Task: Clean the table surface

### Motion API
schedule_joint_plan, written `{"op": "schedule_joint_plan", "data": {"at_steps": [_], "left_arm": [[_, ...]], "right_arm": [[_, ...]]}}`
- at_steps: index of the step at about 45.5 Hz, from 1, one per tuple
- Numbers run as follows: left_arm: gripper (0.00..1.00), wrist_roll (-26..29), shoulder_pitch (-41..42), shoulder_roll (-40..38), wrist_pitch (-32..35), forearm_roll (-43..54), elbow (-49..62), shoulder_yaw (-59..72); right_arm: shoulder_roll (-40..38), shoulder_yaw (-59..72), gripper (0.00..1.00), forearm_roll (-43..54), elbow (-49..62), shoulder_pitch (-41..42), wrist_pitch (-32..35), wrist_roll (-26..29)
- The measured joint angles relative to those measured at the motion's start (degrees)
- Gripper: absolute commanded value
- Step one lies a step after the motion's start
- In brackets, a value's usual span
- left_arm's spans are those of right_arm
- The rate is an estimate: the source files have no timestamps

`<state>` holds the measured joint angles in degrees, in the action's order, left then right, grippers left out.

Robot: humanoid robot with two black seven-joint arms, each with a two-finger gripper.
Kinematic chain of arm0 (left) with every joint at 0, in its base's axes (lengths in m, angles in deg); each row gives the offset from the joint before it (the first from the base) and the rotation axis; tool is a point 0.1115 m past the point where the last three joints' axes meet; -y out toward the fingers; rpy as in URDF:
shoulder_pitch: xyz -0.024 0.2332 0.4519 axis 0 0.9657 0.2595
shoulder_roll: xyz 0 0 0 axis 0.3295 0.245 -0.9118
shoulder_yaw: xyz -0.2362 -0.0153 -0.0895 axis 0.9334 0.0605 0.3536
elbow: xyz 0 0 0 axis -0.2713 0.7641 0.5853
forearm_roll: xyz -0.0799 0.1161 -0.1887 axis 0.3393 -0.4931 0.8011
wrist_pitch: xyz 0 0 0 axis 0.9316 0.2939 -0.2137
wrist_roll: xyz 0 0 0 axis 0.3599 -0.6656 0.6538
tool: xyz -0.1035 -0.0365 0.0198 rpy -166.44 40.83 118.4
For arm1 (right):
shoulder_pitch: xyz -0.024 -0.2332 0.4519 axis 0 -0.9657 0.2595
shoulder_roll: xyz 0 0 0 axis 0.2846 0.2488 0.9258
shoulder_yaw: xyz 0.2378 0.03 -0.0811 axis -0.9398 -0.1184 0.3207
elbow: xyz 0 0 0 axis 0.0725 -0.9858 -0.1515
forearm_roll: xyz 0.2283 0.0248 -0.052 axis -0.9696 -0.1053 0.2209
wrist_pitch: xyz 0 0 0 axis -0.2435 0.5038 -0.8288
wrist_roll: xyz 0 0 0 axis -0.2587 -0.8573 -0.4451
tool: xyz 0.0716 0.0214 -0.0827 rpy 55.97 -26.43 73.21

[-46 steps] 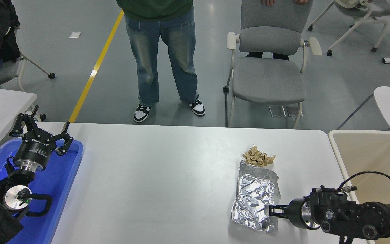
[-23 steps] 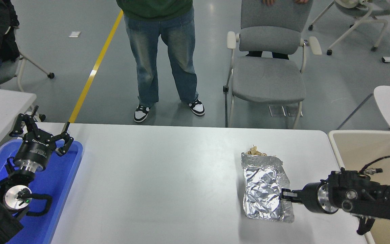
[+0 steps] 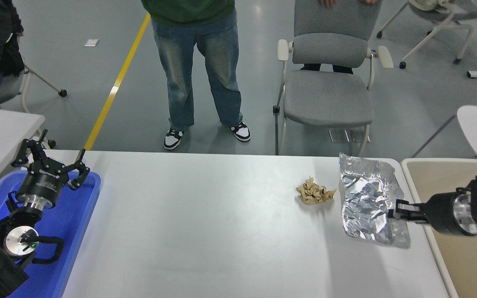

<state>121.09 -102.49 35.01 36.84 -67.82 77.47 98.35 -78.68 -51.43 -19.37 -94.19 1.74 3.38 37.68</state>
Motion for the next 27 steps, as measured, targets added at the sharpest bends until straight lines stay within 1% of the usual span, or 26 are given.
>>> {"op": "schedule_joint_plan", "data": {"at_steps": [4,13,20,27], "left_arm": [[1.0,0.0,0.0,0.0,0.0,0.0,0.0,0.0],[1.0,0.0,0.0,0.0,0.0,0.0,0.0,0.0],[1.0,0.0,0.0,0.0,0.0,0.0,0.0,0.0],[1.0,0.0,0.0,0.0,0.0,0.0,0.0,0.0]], "right_arm": [[-3.3,-1.0,0.0,0.0,-0.3,2.4,3.9,0.0],[-7.6,-2.1,0.0,0.0,-0.6,5.0,8.5,0.0],[-9.1,-2.4,0.0,0.0,-0.7,5.9,10.0,0.0],[-9.6,-2.5,0.0,0.0,0.1,6.1,9.9,0.1]]}}
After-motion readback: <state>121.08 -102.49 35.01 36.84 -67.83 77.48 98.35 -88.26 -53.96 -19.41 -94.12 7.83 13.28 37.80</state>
